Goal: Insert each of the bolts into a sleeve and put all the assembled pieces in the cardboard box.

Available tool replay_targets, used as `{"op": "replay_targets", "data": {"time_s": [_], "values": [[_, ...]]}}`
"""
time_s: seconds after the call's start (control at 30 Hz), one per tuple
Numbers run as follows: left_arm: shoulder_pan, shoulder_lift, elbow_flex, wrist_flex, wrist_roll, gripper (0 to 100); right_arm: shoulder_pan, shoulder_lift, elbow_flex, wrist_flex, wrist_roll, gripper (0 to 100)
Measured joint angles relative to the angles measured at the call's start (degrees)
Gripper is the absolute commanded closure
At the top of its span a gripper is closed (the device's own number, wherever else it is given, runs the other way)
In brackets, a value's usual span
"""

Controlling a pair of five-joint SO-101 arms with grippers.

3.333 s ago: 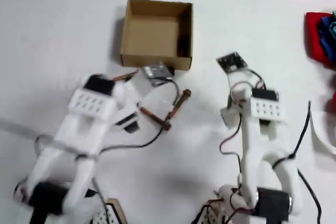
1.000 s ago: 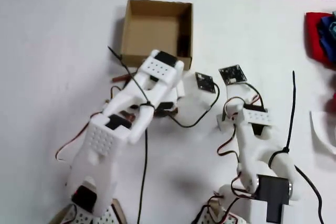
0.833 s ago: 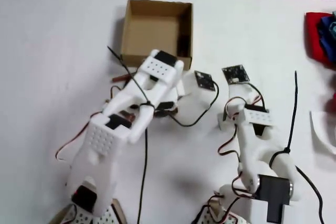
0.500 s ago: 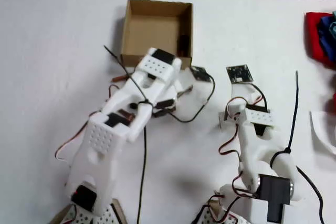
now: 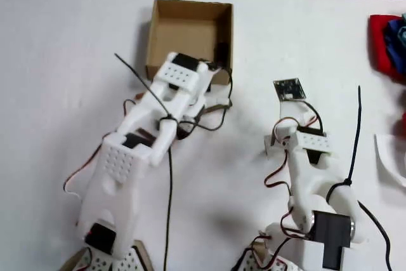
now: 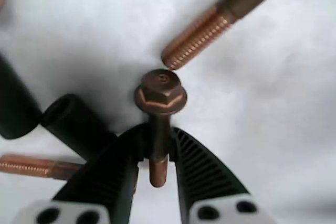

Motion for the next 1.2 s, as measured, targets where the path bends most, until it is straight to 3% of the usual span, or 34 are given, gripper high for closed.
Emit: {"op": "replay_targets", "data": {"time_s": [0.13,0.63,0.7,0.8,1.2], "values": [[-0.7,0.18,-1.32,0.09,0.35,83,0.0,0.0,0.0,0.0,0.0,97.8],[-2.37,3.87,-6.07,-3.52,0.35,83,0.0,0.0,0.0,0.0,0.0,97.8],[-2.46,5.1,-7.12,-3.6,0.44,86,0.0,0.0,0.0,0.0,0.0,97.8],[-2.29,6.86,-10.02,-2.73,0.44,99,0.0,0.0,0.0,0.0,0.0,97.8],[-2.29,8.44,-24.18,4.4,0.53,98,0.0,0.09,0.09,-0.44,0.0,97.8]]}}
